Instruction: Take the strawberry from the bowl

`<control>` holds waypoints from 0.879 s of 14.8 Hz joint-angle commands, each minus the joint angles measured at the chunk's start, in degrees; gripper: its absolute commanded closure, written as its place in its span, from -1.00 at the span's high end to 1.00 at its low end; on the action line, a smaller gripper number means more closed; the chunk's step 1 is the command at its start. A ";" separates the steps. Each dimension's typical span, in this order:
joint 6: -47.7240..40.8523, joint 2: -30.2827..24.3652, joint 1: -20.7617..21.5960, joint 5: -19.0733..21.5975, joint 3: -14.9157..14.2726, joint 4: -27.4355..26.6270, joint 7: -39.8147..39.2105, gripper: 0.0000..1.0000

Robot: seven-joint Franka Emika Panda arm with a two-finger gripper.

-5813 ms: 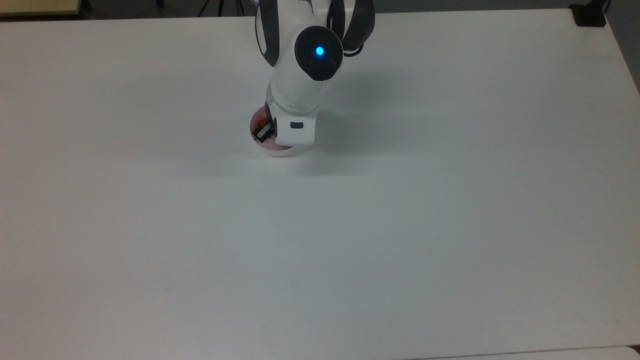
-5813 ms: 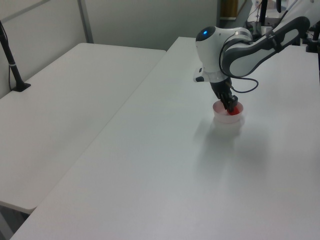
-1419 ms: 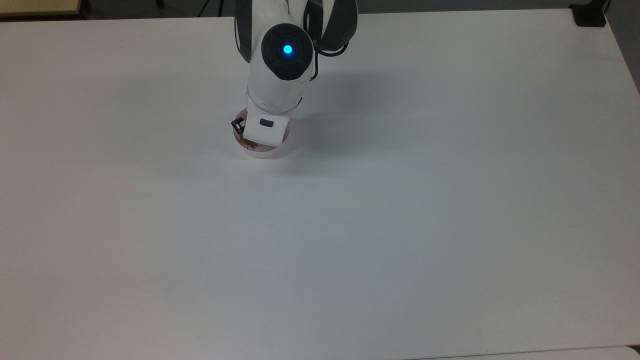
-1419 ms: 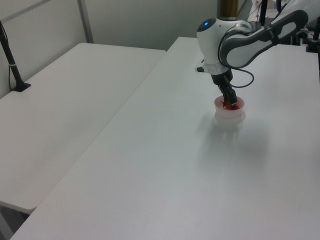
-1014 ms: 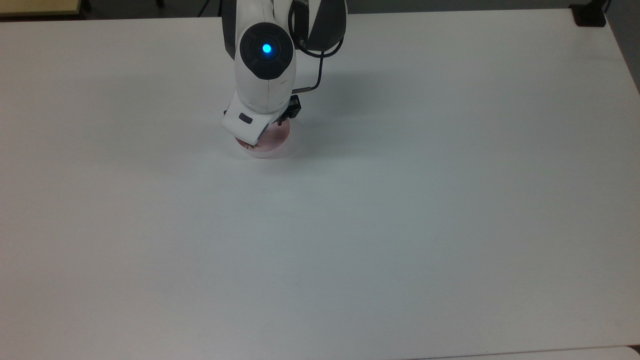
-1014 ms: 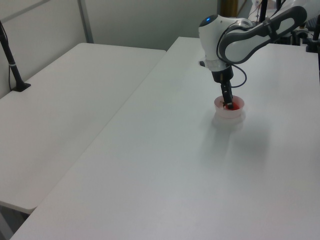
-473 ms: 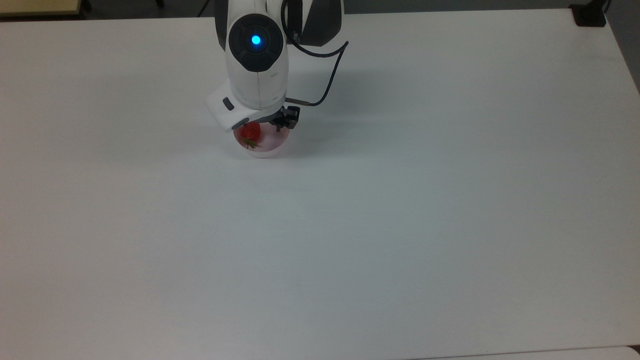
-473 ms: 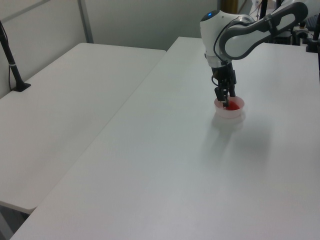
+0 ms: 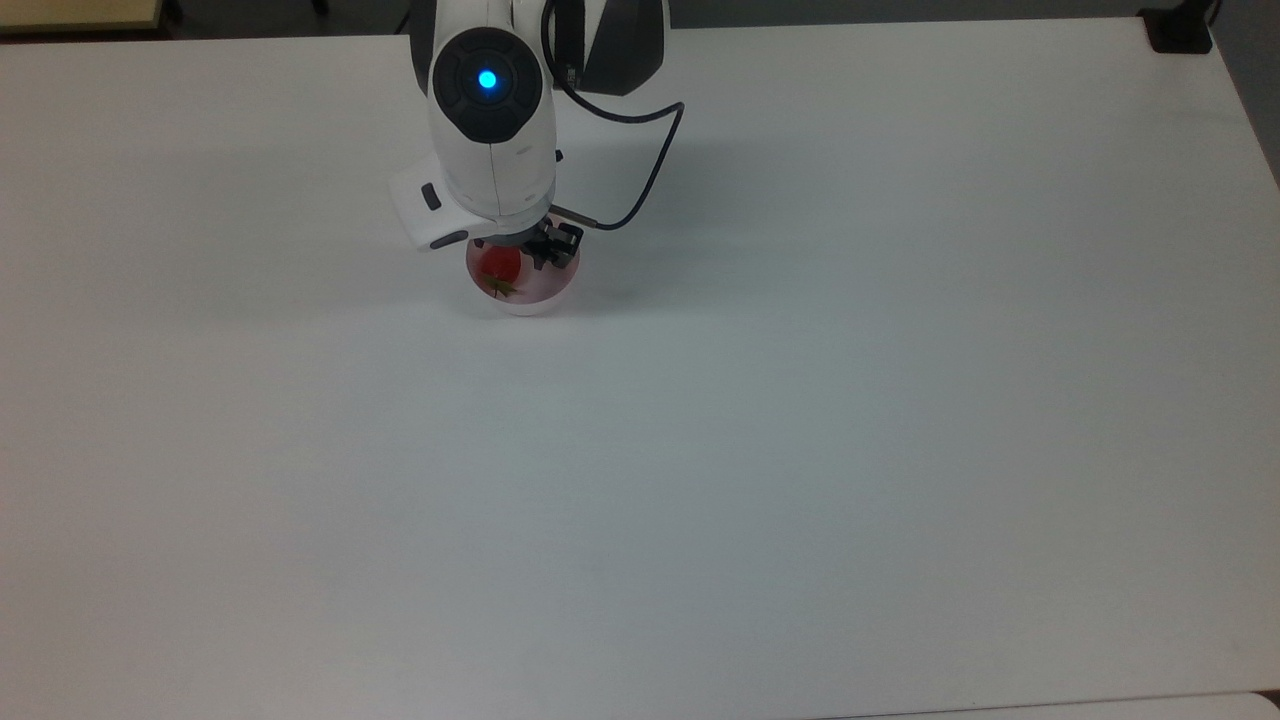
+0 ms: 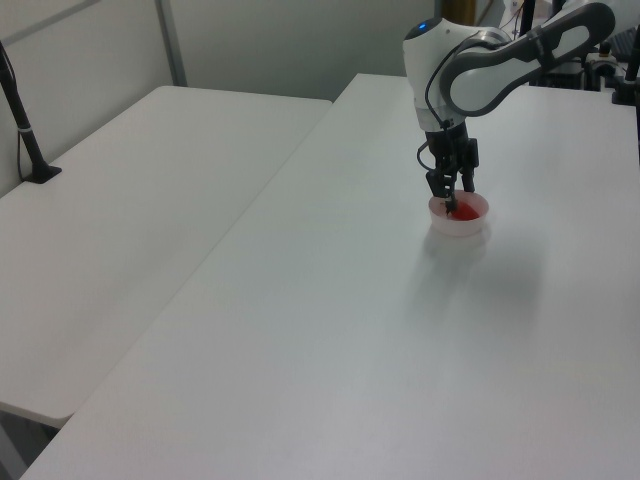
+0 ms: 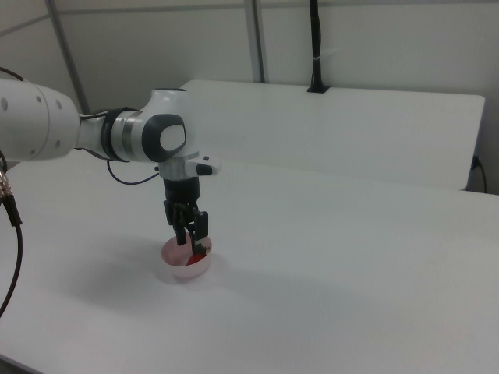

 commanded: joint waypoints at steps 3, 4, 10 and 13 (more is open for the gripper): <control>5.89 -0.79 -0.14 0.92 -0.30 -3.77 3.21 0.32; 6.16 -0.70 -0.23 0.83 -0.30 -3.95 3.21 0.32; 9.84 -0.26 -0.49 -0.93 -0.30 -7.19 3.21 0.39; 11.17 -0.18 -0.49 -1.02 -0.39 -7.38 3.30 0.42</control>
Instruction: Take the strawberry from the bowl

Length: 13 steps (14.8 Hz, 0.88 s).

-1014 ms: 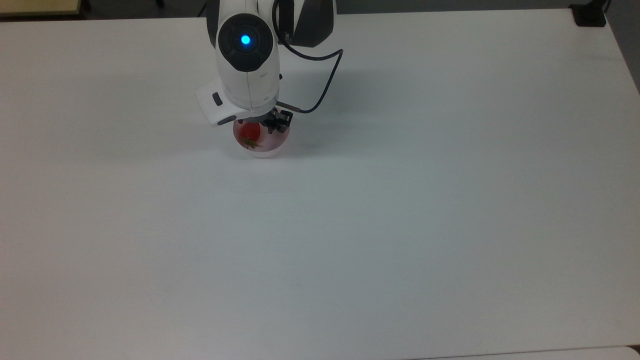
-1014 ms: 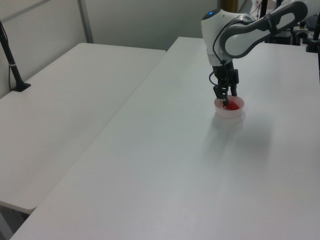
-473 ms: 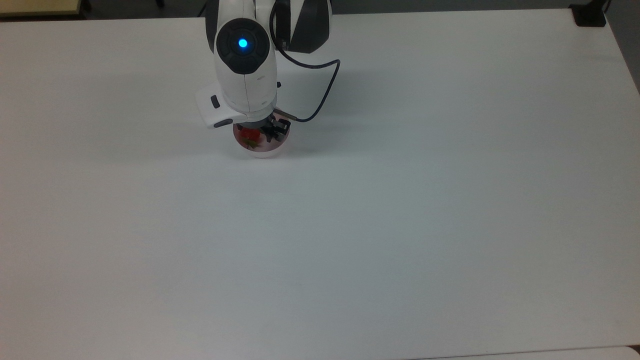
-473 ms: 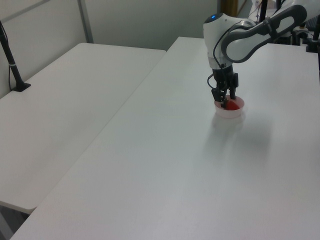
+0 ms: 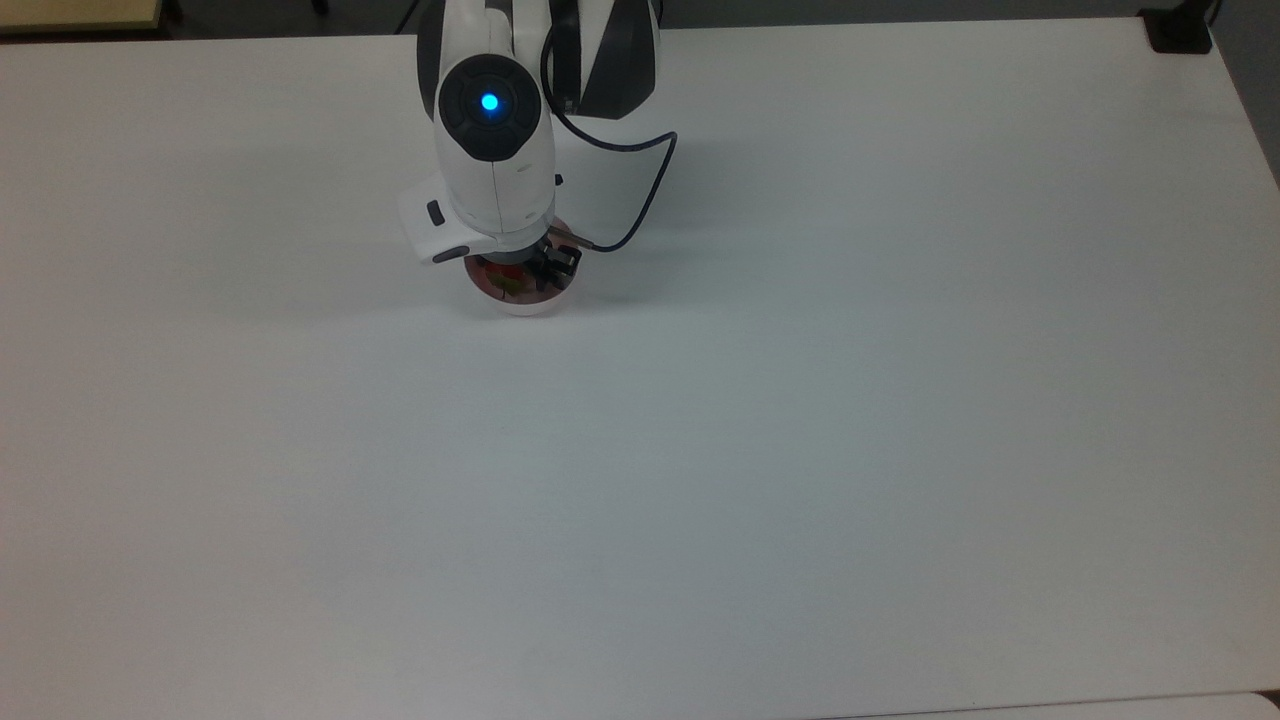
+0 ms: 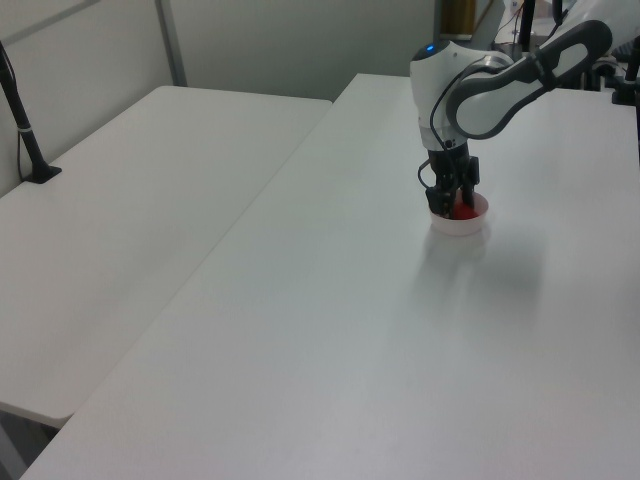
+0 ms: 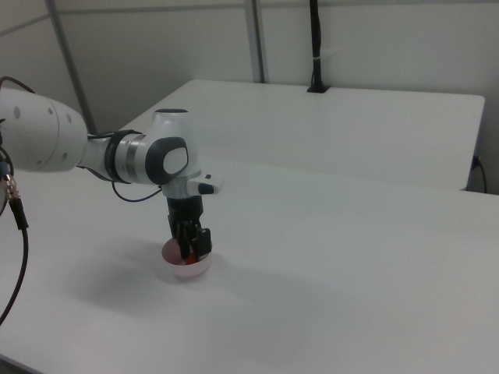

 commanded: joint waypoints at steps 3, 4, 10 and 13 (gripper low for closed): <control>3.79 -1.05 0.04 -0.69 -0.17 -2.10 0.83 0.29; 3.79 -1.05 0.04 -0.69 -0.17 -2.10 0.83 0.18; 3.35 -1.66 0.30 -1.83 -0.17 -1.48 0.04 -0.38; 1.78 -3.16 0.74 -1.83 -0.08 -0.52 -0.83 -0.38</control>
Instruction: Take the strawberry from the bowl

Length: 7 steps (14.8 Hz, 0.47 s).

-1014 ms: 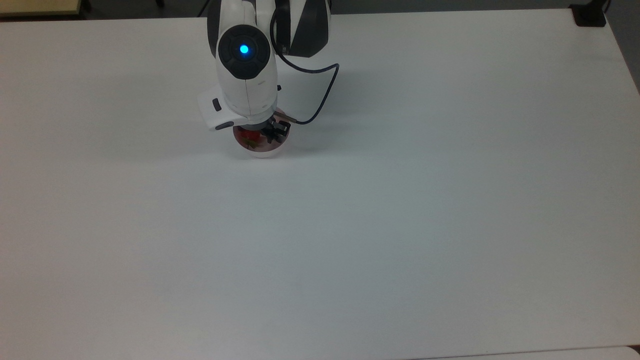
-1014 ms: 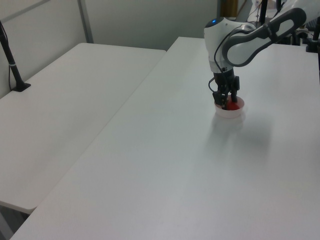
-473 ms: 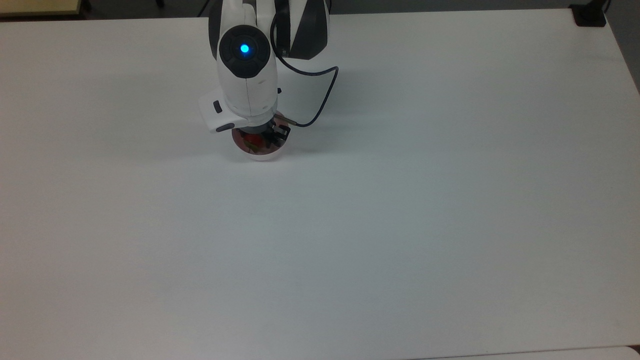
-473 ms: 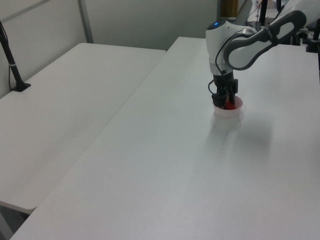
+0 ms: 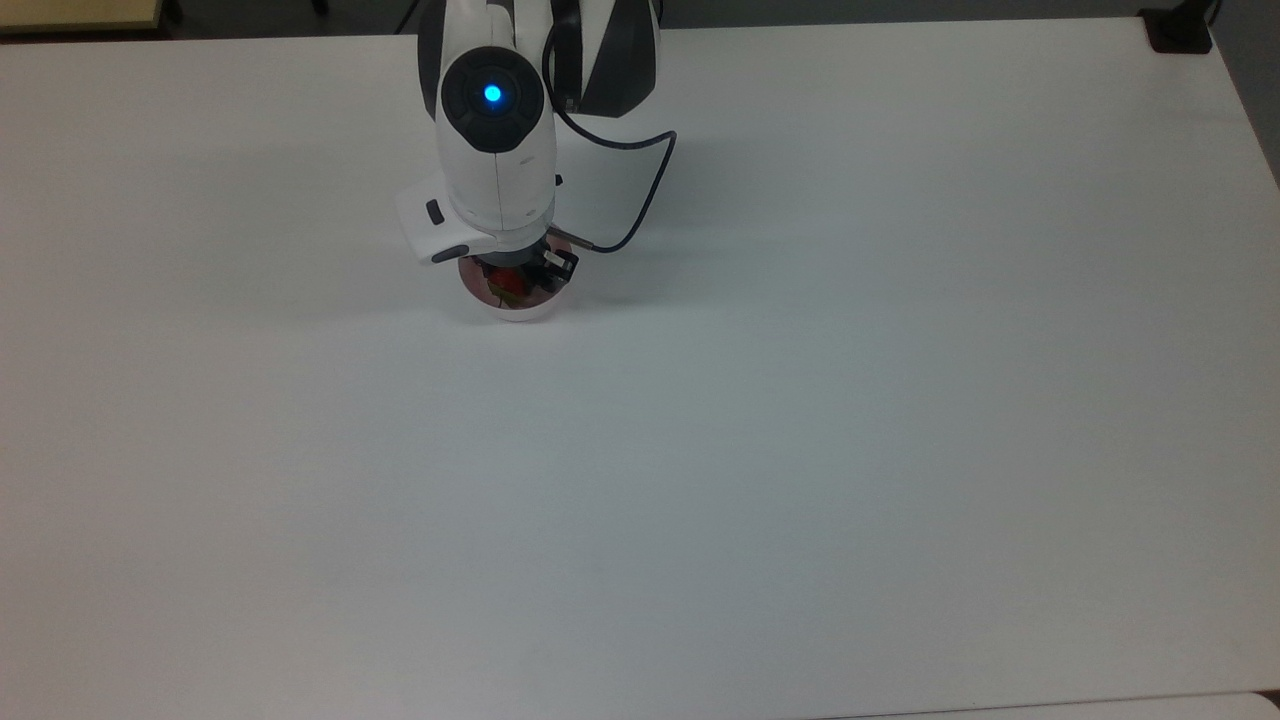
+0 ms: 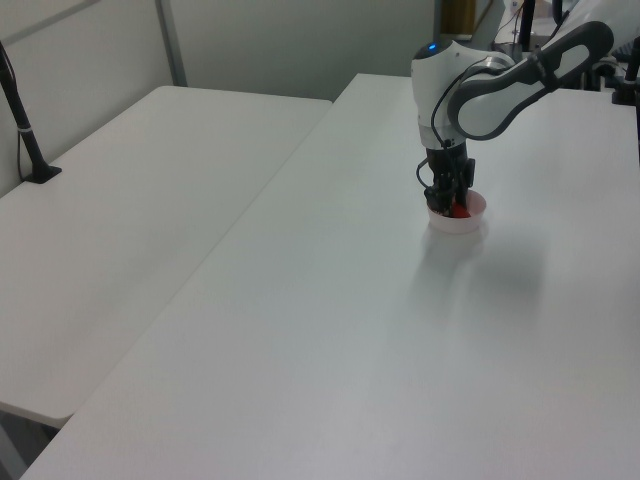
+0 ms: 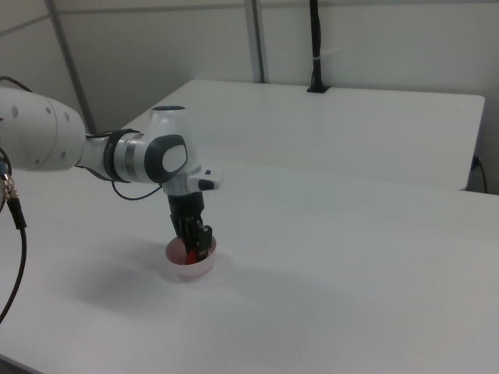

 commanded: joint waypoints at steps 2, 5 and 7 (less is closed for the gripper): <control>-3.42 -3.29 0.79 -0.81 0.24 1.29 -2.27 -0.38; -6.77 -3.30 0.62 -0.81 0.24 4.29 -5.87 -0.38; -8.18 -3.73 0.09 -0.81 0.16 5.34 -9.90 -0.37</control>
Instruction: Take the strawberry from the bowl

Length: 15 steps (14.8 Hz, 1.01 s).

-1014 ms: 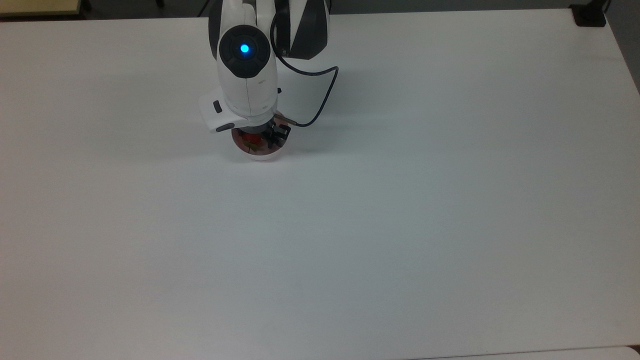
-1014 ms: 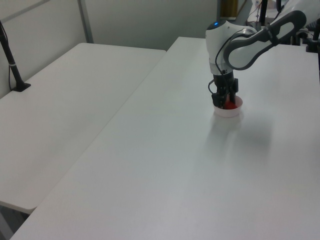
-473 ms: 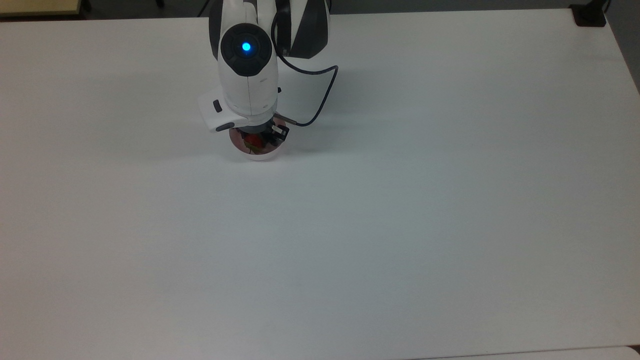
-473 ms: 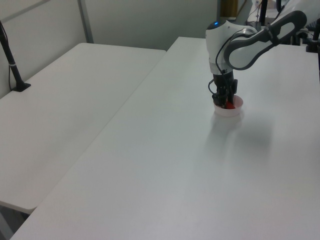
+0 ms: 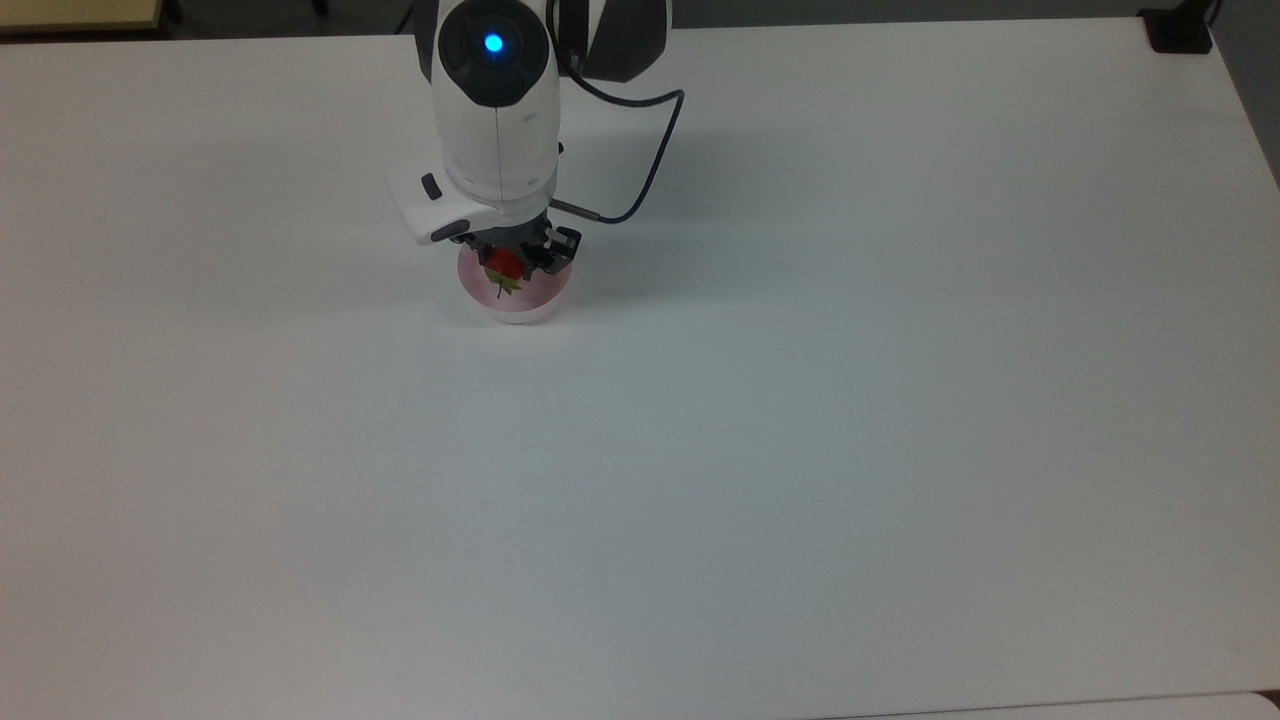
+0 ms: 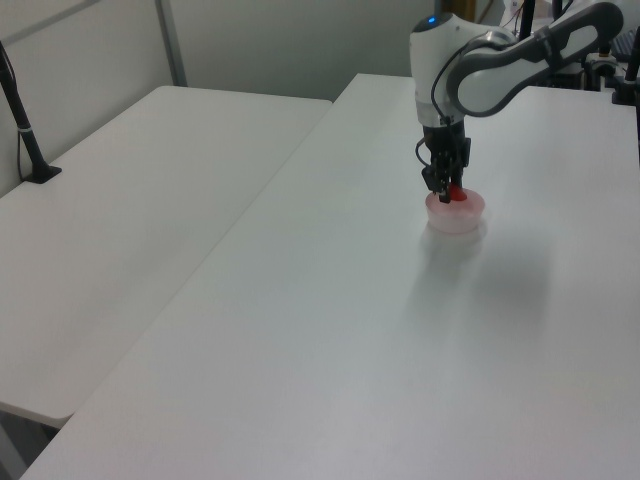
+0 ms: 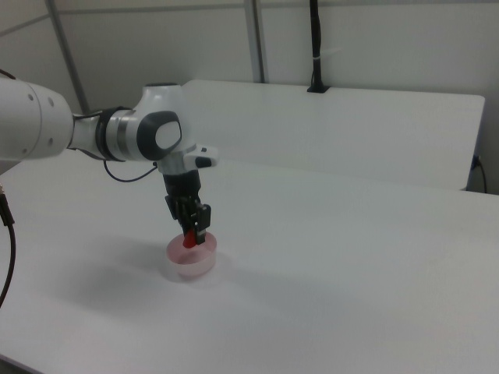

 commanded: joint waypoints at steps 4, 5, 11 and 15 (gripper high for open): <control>-3.13 0.43 -2.69 -2.42 -0.85 4.15 -13.57 -0.37; -2.52 1.57 -3.75 -3.74 -0.85 5.37 -14.81 -0.37; 8.36 8.42 -9.02 -8.31 -2.08 7.23 -15.44 -0.29; 12.43 9.40 -11.84 -8.32 -2.17 7.14 -15.44 -0.08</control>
